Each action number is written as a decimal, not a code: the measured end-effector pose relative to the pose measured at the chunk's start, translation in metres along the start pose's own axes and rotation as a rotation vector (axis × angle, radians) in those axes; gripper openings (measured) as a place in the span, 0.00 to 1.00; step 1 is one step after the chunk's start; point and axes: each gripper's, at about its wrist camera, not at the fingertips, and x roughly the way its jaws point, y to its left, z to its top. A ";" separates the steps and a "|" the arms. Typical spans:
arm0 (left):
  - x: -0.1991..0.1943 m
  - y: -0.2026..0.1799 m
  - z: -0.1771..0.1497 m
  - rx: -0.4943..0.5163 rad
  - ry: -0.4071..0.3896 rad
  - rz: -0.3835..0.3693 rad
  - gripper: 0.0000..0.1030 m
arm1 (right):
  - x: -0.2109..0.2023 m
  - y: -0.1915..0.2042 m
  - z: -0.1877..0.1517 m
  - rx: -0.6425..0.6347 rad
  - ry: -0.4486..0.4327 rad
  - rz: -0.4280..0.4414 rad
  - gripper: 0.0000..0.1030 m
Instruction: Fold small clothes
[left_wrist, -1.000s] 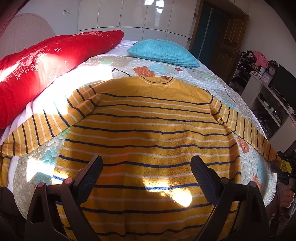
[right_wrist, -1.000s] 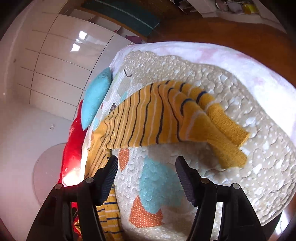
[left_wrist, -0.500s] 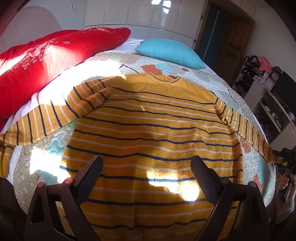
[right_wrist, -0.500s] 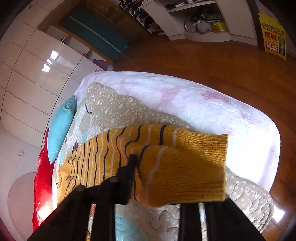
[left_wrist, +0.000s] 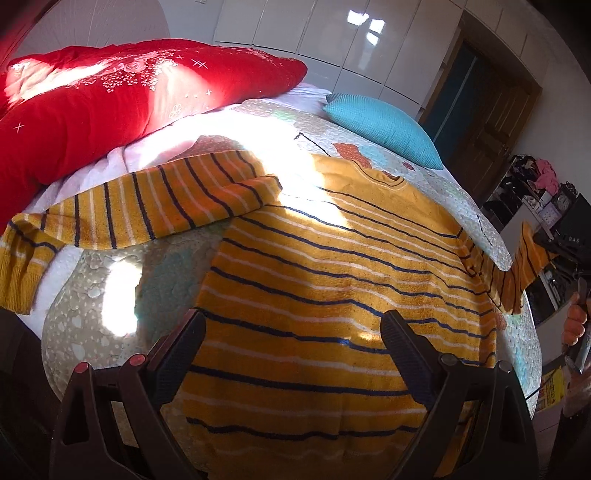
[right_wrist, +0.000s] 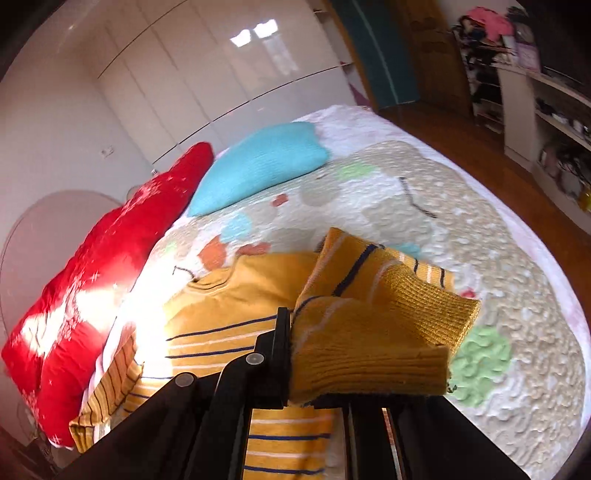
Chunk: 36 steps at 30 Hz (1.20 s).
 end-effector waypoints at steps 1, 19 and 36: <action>-0.004 0.007 0.000 -0.007 -0.009 0.008 0.92 | 0.017 0.024 0.000 -0.032 0.020 0.022 0.08; -0.041 0.130 -0.019 -0.227 -0.087 0.121 0.92 | 0.279 0.274 -0.096 -0.413 0.389 -0.013 0.23; -0.050 0.146 -0.027 -0.297 -0.099 0.133 0.92 | 0.244 0.305 -0.082 -0.415 0.408 0.183 0.82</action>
